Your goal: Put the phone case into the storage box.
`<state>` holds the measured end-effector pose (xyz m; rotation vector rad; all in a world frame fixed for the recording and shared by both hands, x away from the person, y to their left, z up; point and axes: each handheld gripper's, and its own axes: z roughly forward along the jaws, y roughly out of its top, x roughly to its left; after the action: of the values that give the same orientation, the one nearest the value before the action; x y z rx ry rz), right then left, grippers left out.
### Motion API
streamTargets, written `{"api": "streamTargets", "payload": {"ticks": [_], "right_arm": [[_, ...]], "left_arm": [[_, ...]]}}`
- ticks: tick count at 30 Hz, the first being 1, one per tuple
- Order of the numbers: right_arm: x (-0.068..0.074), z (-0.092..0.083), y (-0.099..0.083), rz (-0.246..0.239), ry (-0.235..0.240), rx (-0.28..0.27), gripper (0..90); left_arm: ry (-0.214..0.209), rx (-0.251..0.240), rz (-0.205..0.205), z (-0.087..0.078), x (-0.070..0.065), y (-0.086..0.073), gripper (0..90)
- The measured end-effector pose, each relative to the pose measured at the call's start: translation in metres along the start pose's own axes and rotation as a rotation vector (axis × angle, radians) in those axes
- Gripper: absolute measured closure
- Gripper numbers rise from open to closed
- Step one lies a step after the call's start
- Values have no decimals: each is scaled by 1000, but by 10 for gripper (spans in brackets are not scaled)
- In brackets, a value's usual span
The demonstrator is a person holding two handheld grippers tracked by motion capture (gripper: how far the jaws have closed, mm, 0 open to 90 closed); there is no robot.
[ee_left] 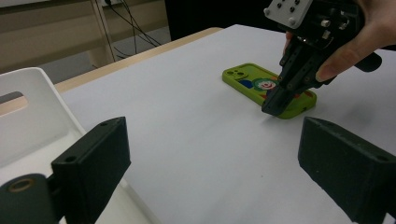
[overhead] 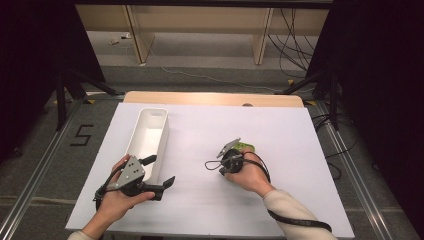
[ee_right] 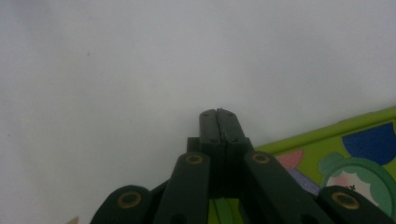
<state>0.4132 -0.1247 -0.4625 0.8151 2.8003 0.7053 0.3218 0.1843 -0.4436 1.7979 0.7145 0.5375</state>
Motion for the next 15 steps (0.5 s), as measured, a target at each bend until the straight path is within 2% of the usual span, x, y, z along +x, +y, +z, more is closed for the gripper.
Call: {"api": "streamTargets", "payload": {"ticks": [15], "right_arm": [[-1,-12,-20,17,13,17,900]], "left_arm": [[4,2,-1,0,1,0,90]]}}
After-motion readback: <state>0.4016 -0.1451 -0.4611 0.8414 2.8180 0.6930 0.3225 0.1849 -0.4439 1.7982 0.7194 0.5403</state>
